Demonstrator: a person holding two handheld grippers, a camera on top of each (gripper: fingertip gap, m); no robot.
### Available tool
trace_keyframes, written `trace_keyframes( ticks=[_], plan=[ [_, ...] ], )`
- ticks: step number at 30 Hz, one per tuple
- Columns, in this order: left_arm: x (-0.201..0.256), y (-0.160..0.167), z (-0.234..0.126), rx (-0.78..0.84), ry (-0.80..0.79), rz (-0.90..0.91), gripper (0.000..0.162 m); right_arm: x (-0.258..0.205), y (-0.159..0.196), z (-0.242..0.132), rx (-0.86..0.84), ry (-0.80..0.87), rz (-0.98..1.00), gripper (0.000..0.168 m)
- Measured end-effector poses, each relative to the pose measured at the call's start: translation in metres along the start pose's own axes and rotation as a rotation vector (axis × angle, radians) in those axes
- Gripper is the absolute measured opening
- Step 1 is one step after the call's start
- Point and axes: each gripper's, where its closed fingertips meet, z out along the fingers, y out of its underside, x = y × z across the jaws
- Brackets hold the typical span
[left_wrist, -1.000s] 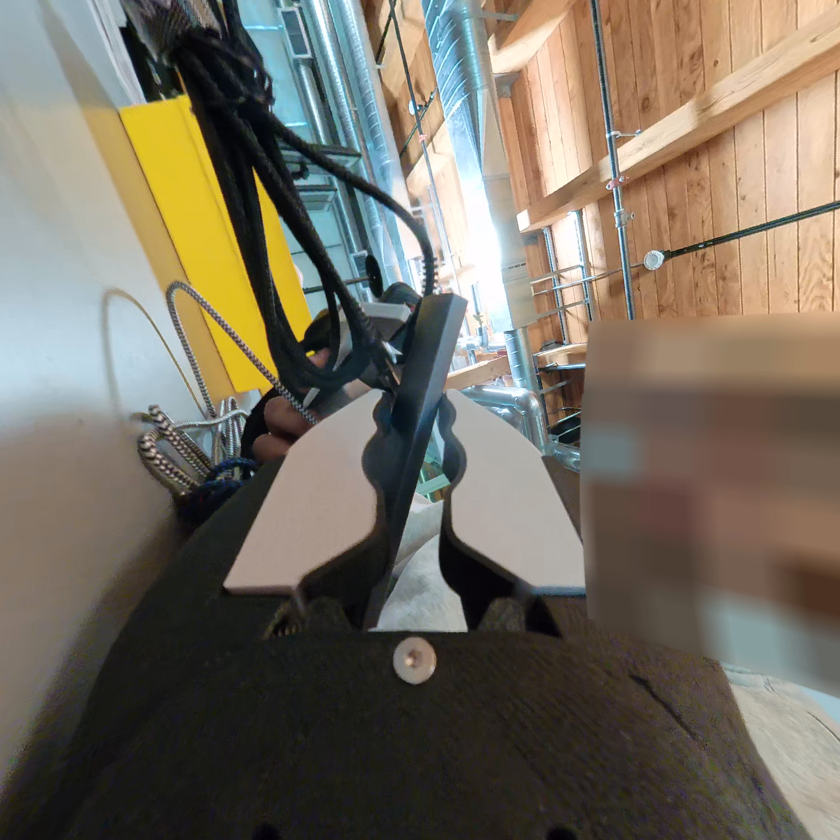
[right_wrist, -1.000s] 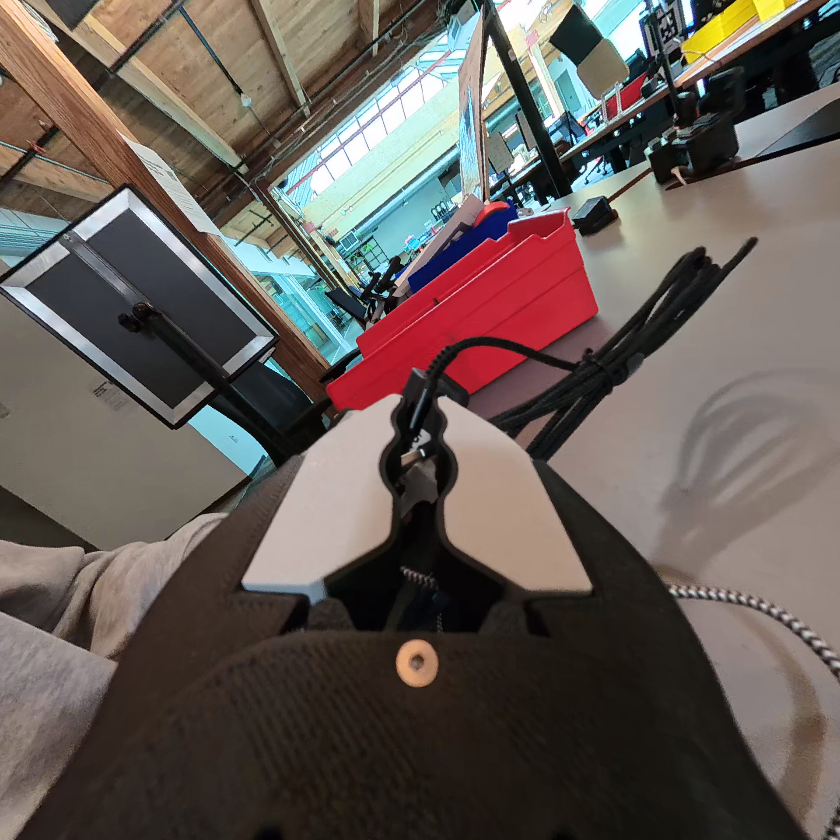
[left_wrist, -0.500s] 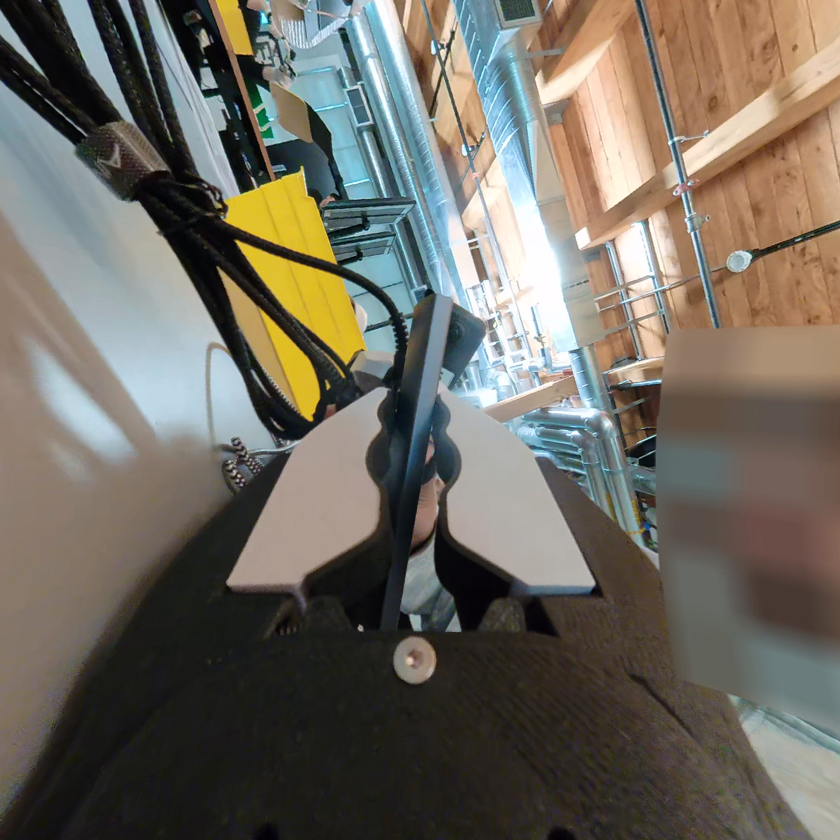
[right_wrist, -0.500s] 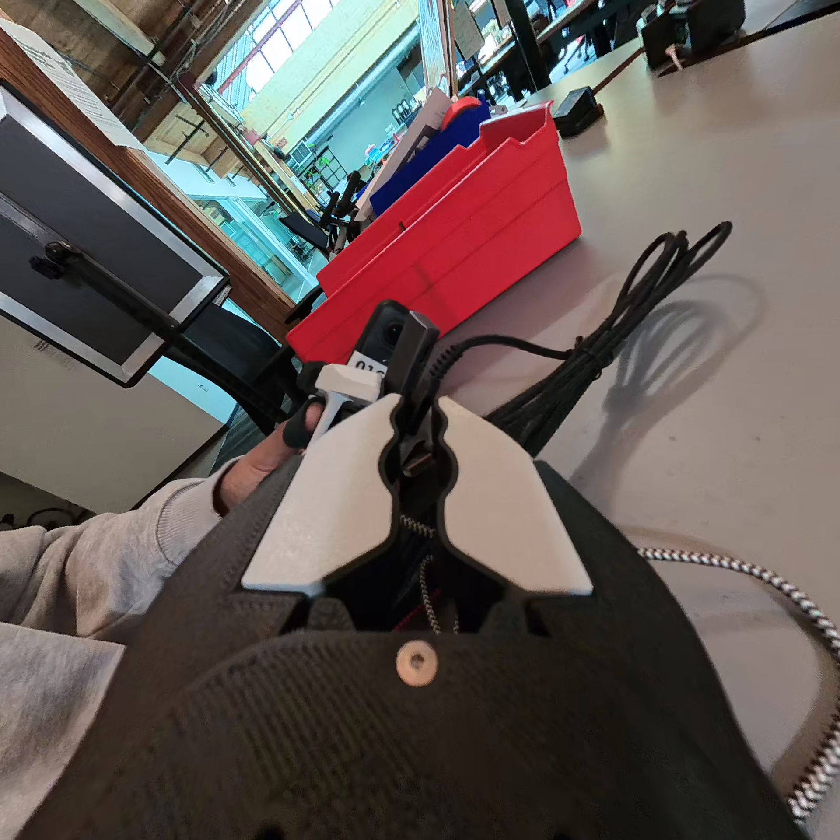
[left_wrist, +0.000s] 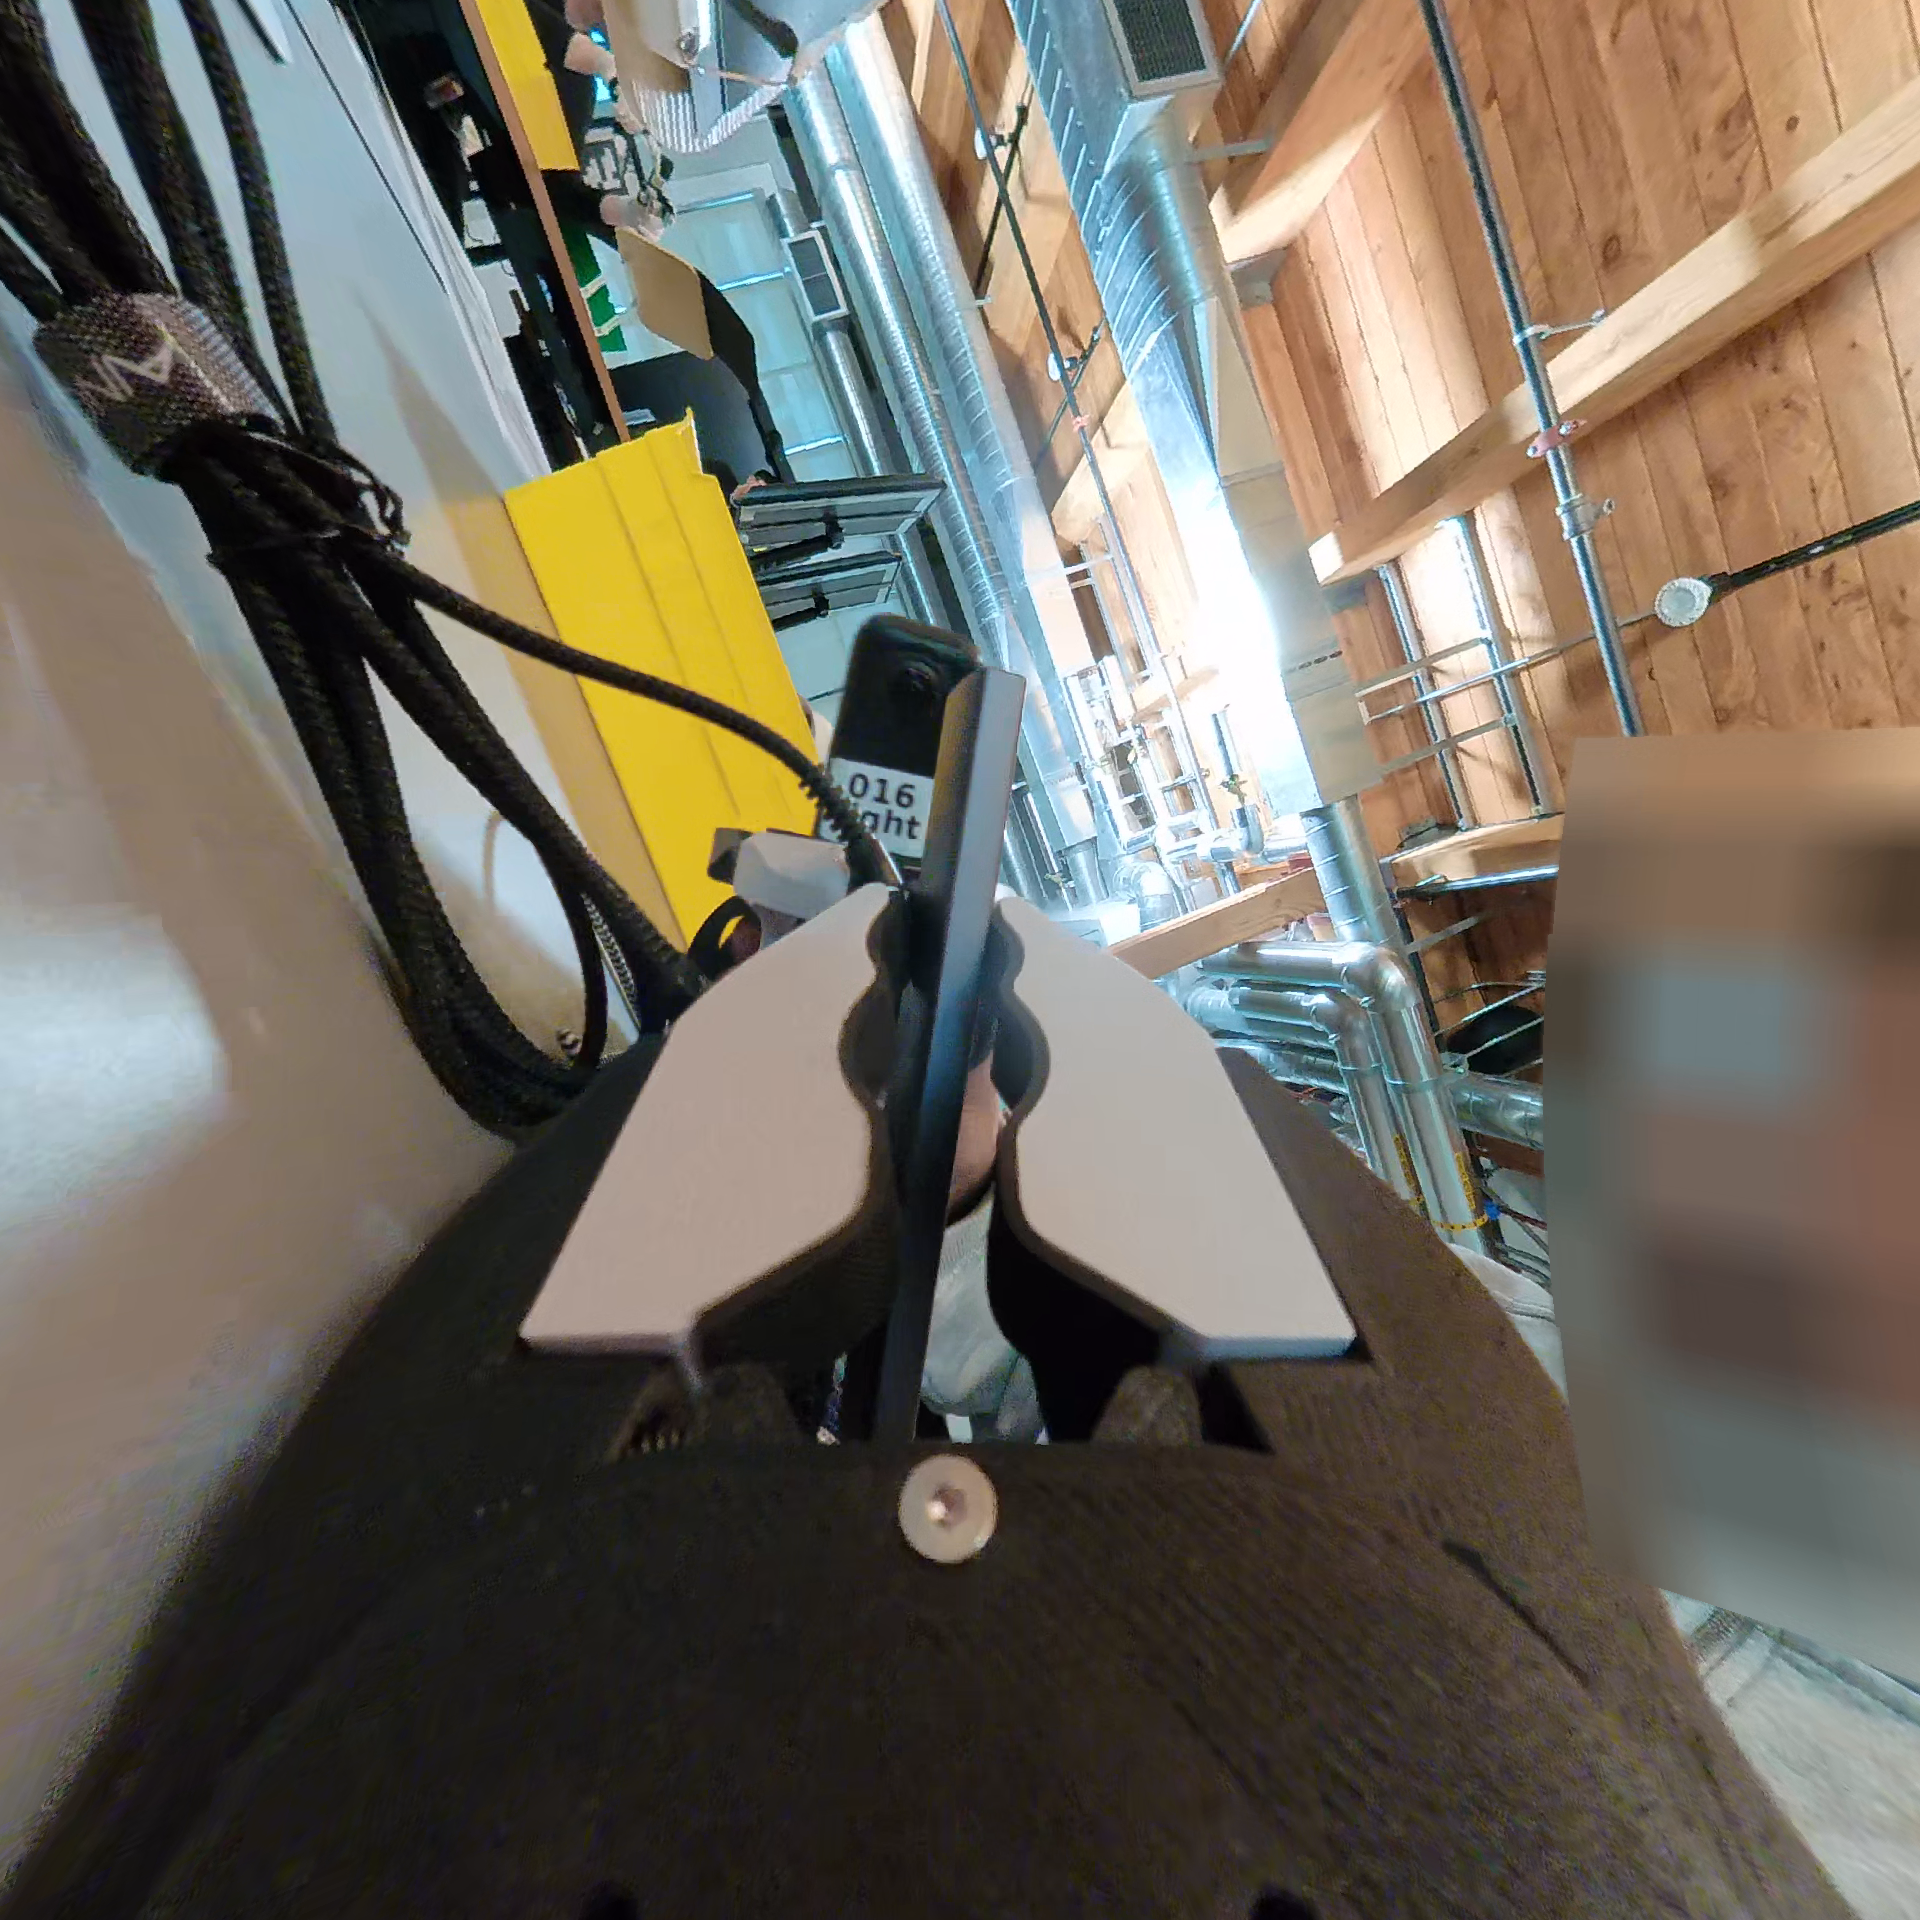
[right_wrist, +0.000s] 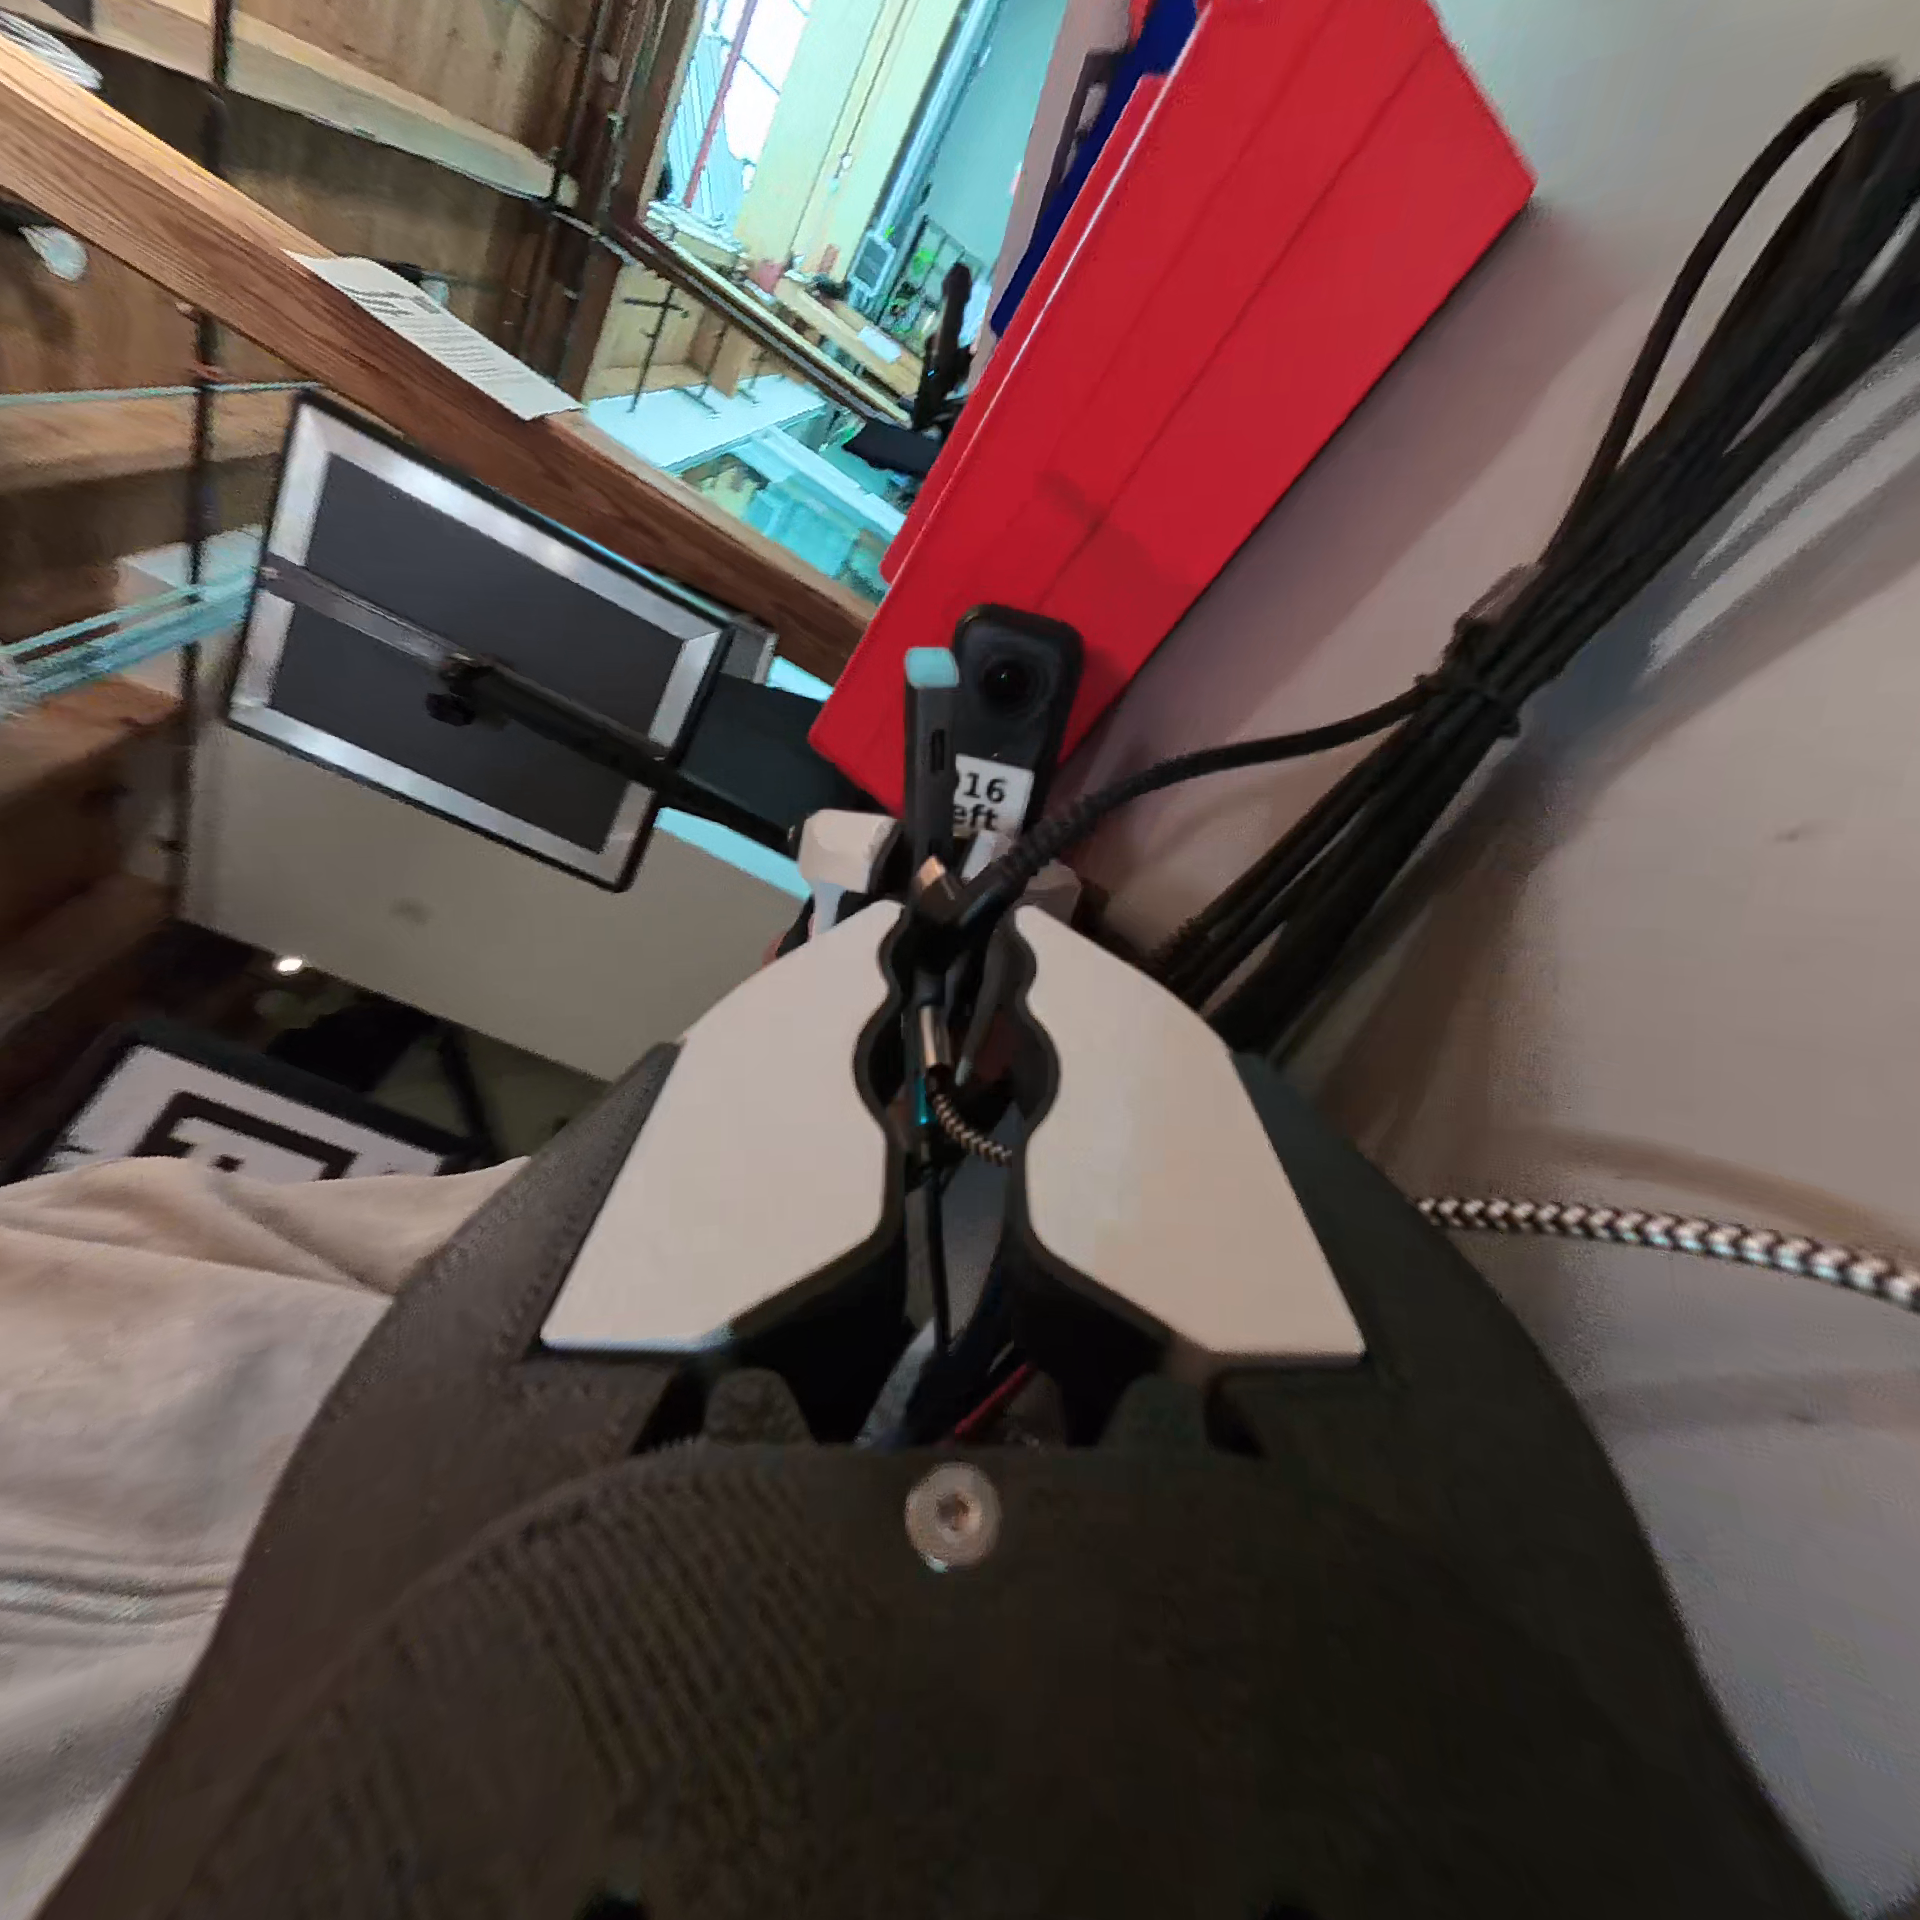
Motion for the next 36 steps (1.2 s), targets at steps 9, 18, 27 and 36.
trace_keyframes(
  ticks=[9, 18, 27, 36],
  plan=[
    [-0.001, 0.004, 0.003, -0.023, -0.023, 0.032, 0.013, -0.003, 0.004, -0.003, -0.042, -0.153, 0.194, 0.012],
    [0.006, 0.003, 0.002, -0.013, 0.067, -0.068, 0.014, -0.003, -0.019, -0.014, 0.131, -0.112, 0.090, 0.008],
    [0.013, 0.015, 0.009, -0.086, 0.120, -0.093, 0.015, -0.015, -0.028, -0.014, 0.256, 0.006, -0.155, 0.008],
    [0.015, 0.014, 0.010, -0.078, 0.138, -0.088, 0.015, -0.019, -0.030, -0.020, 0.324, 0.034, -0.194, 0.008]
  ],
)
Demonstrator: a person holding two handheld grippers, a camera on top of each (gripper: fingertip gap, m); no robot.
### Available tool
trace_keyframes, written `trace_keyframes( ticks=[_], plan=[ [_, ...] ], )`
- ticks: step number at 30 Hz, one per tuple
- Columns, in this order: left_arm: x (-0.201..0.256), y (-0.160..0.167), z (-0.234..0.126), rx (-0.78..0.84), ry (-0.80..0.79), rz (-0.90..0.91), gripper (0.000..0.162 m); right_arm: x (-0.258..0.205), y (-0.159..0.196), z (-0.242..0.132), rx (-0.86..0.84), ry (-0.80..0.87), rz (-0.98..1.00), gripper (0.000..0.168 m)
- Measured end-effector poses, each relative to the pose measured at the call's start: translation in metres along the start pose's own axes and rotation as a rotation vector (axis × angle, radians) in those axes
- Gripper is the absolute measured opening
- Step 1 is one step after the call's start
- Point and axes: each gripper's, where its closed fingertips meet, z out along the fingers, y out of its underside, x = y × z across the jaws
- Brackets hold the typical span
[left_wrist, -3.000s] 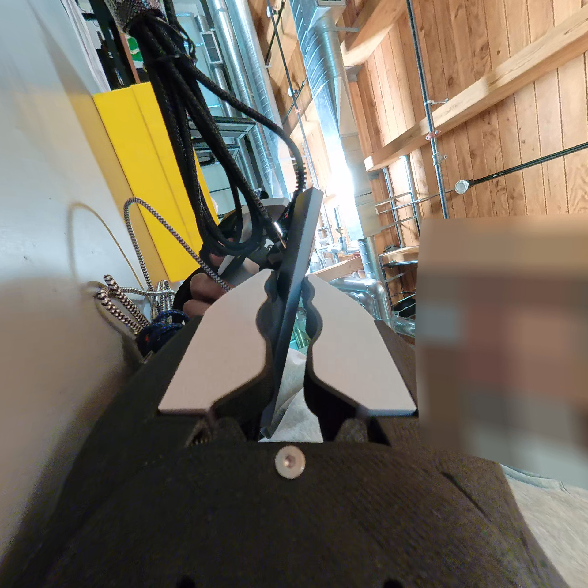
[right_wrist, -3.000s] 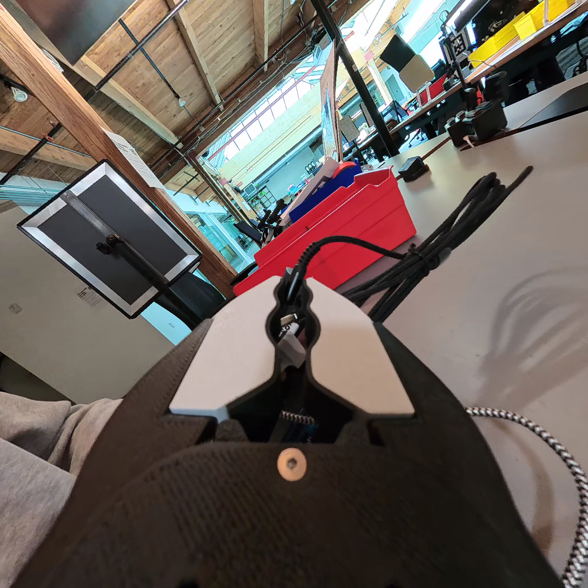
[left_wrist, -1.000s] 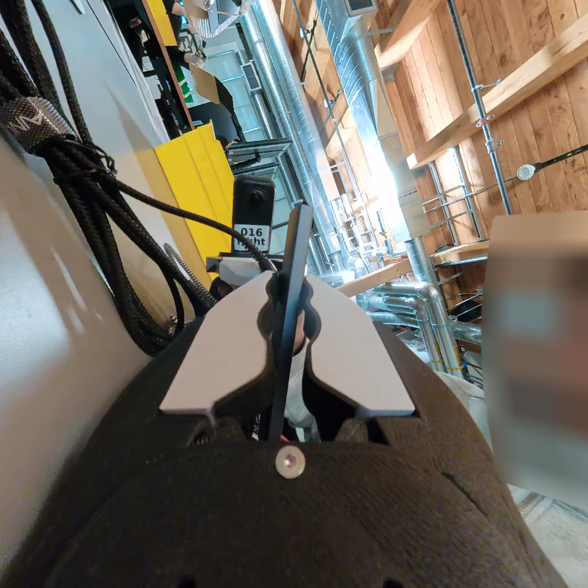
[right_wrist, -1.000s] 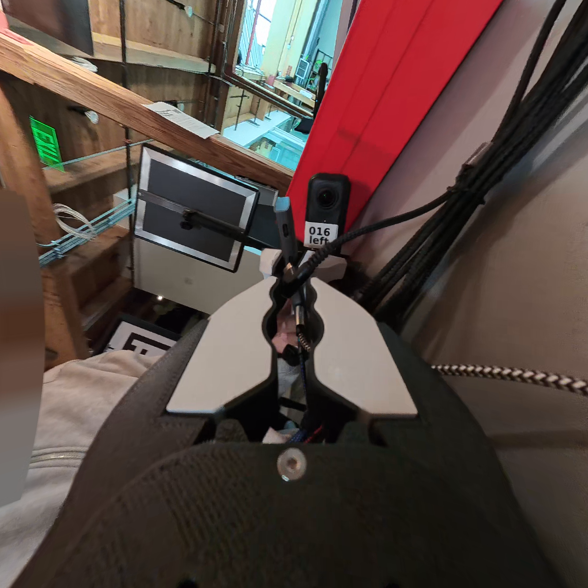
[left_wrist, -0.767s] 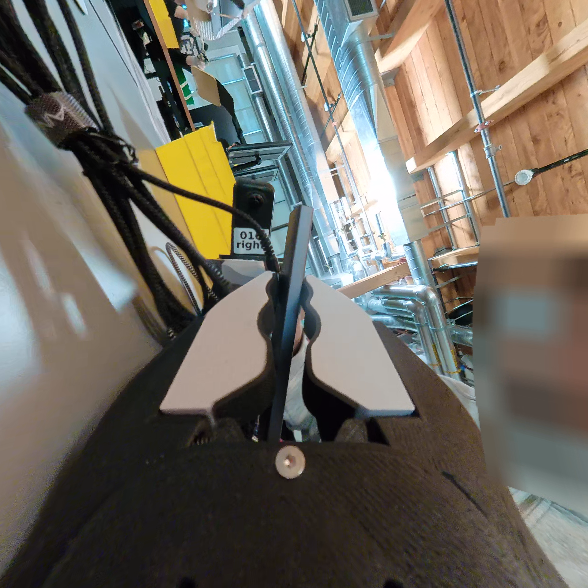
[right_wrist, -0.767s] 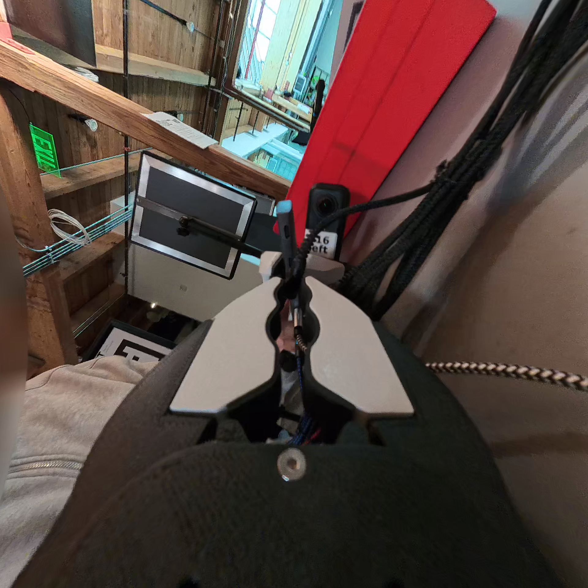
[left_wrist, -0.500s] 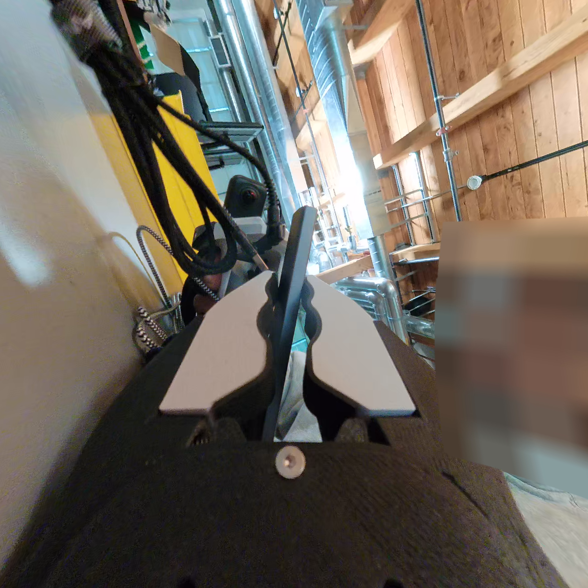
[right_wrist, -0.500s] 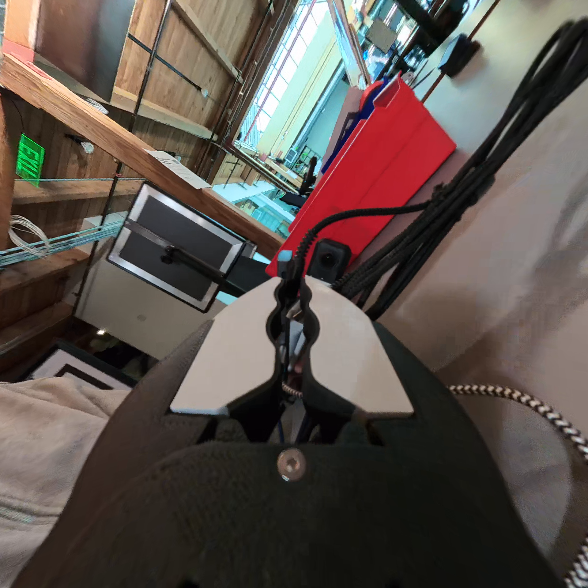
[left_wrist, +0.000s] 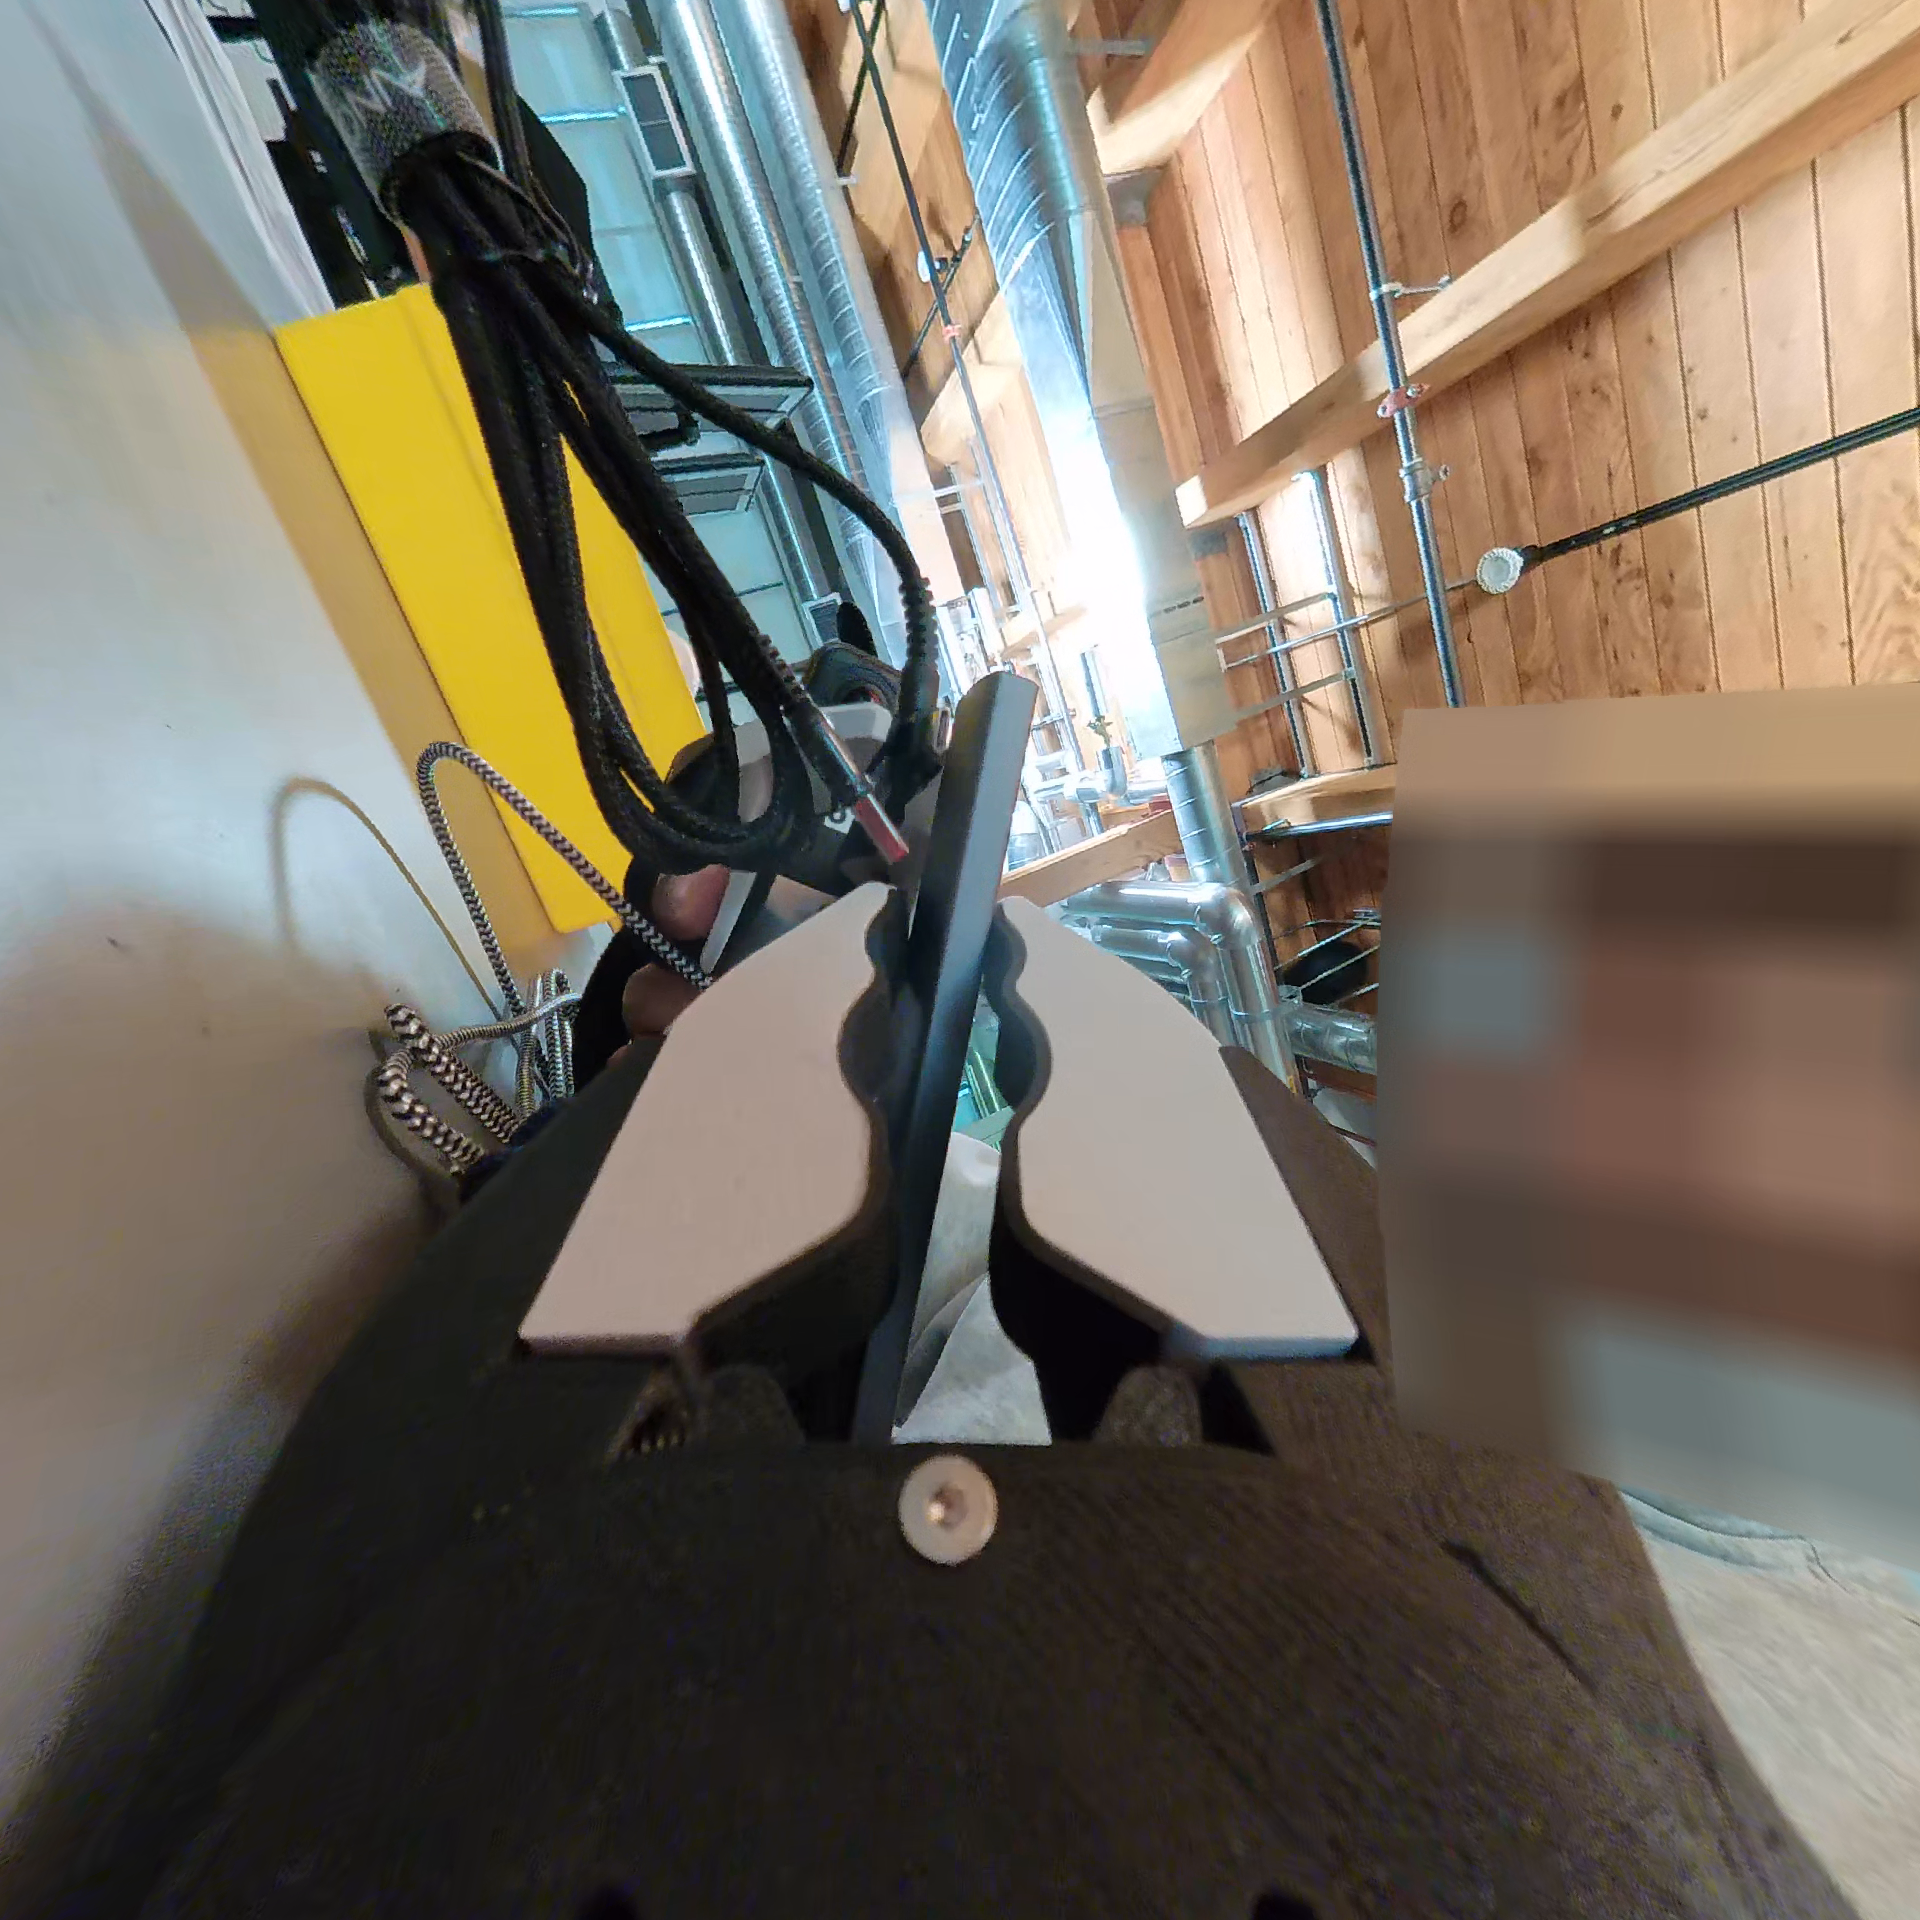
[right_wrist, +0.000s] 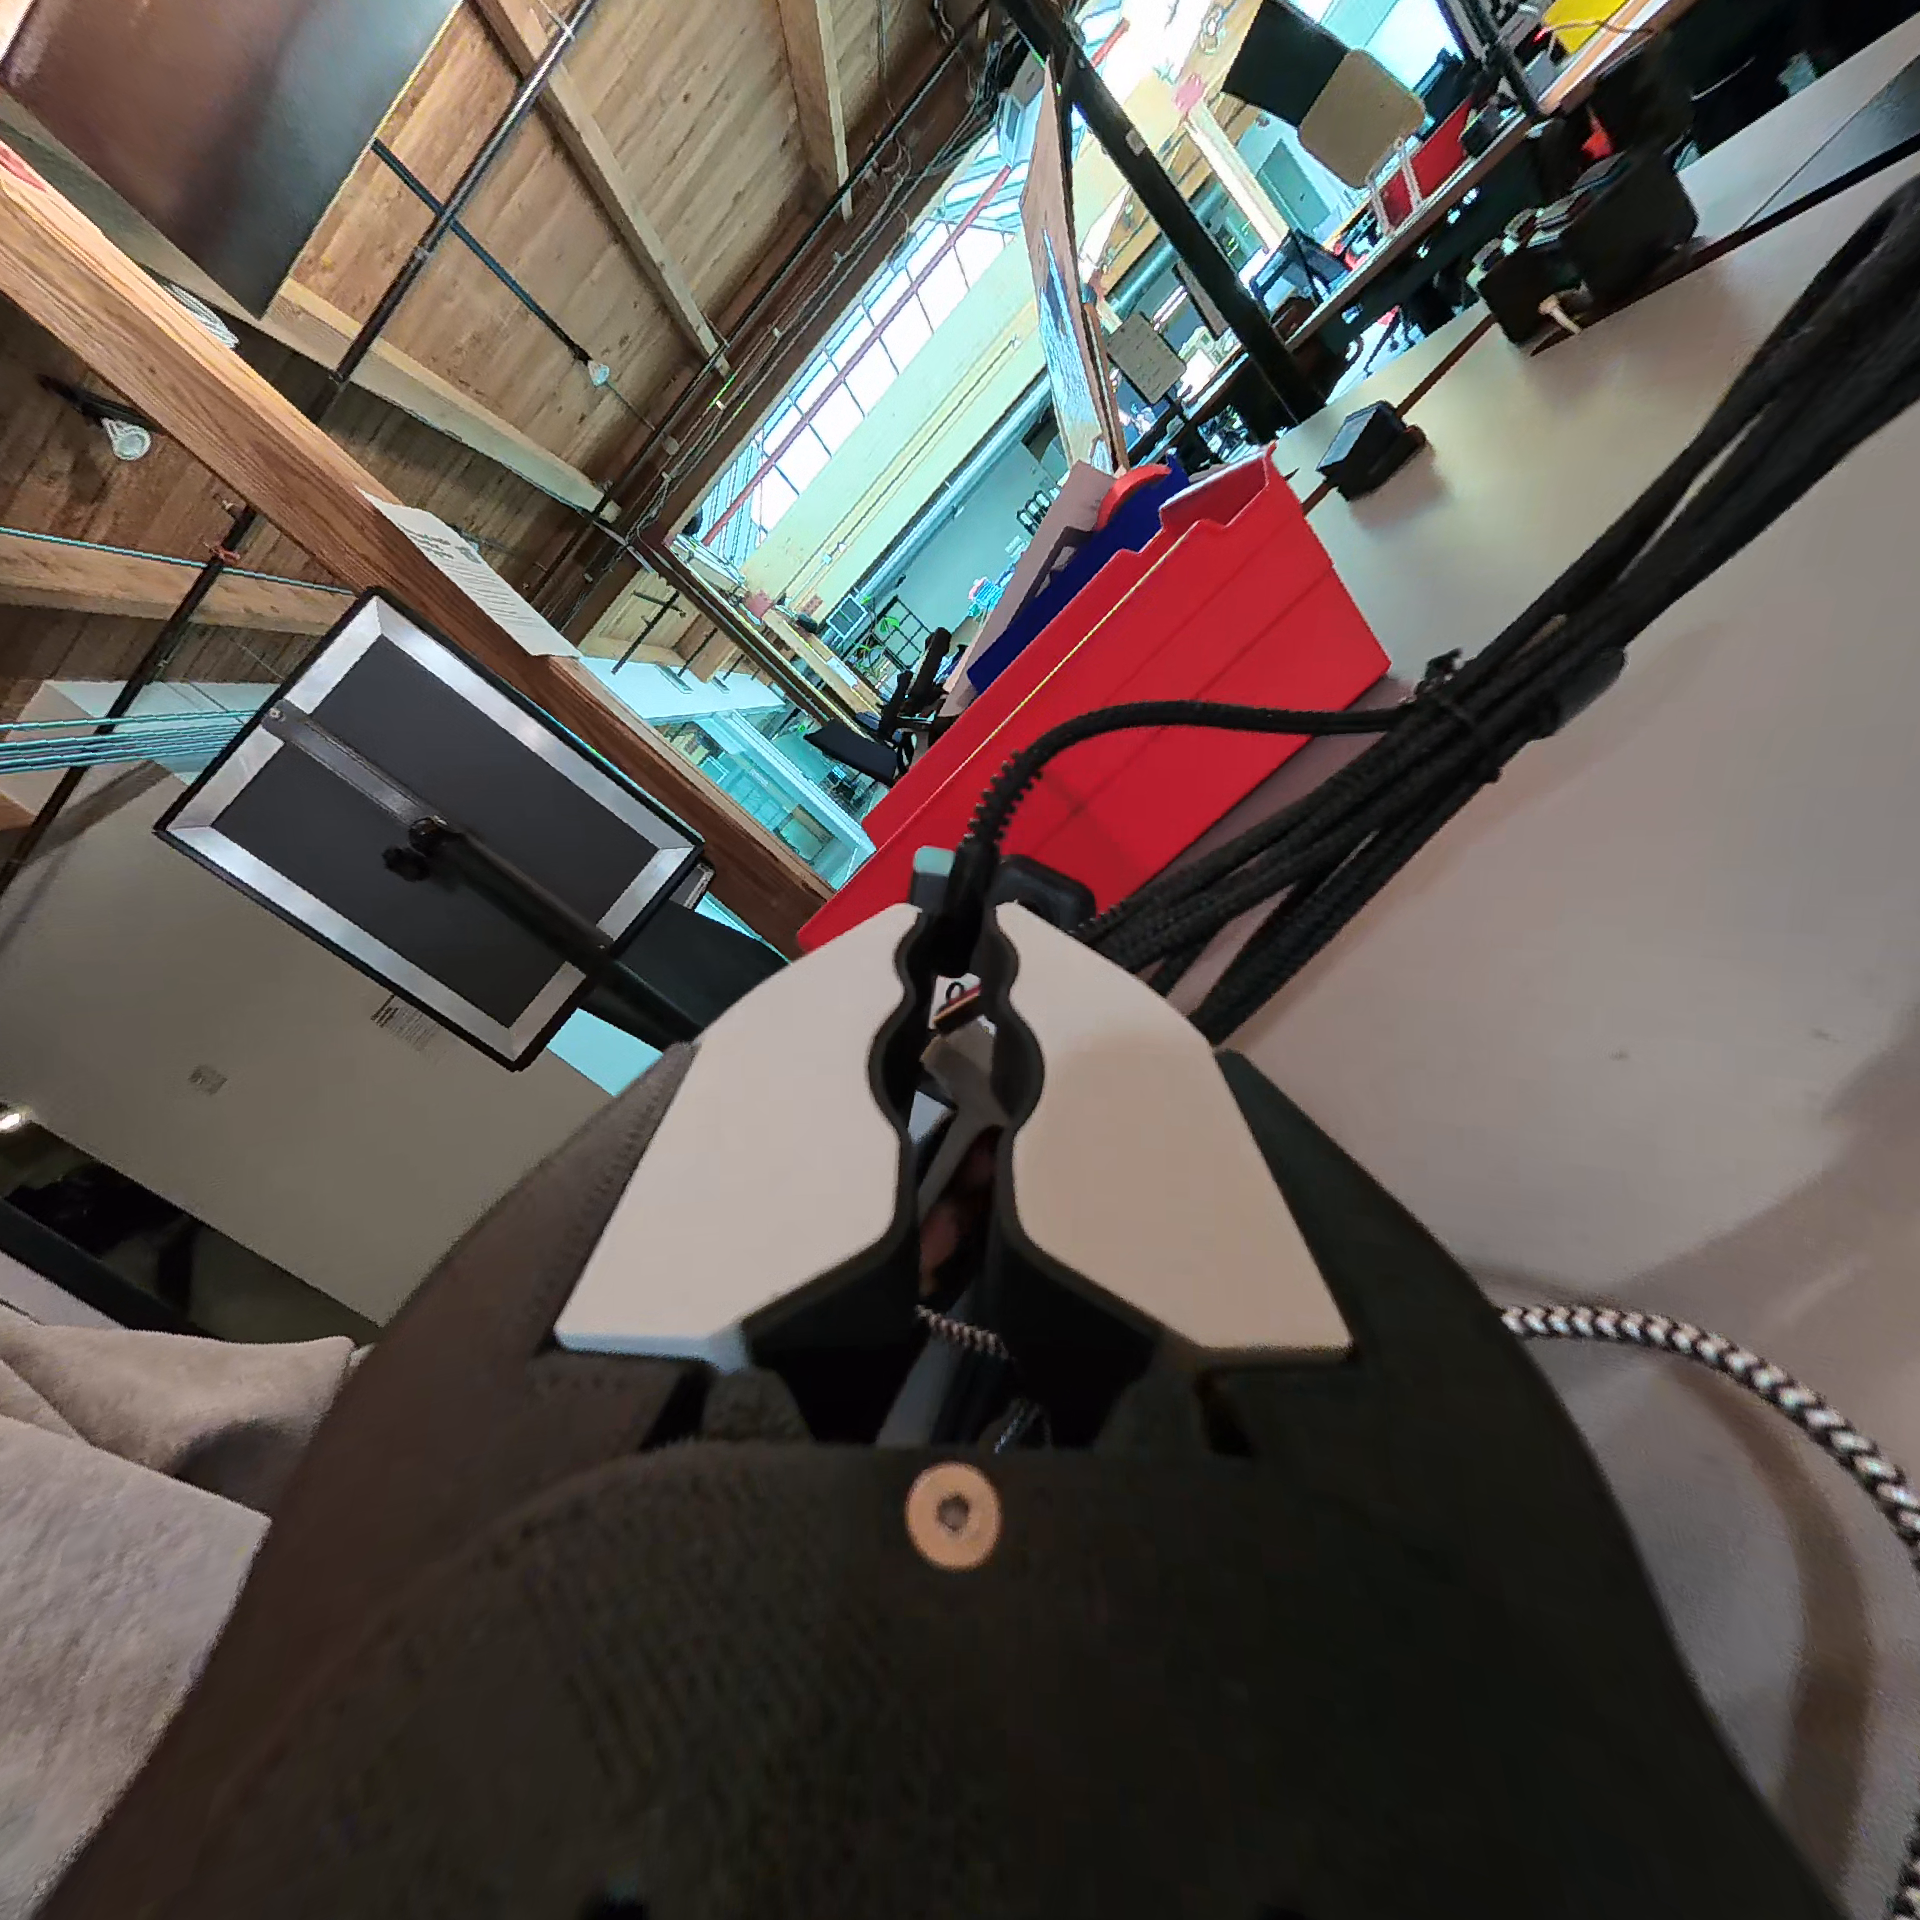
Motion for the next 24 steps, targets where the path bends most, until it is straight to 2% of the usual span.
trace_keyframes(
  ticks=[24],
  plan=[
    [-0.004, 0.000, -0.003, -0.001, -0.026, -0.021, 0.015, -0.001, 0.011, 0.003, -0.073, 0.053, -0.107, 0.009]
  ],
)
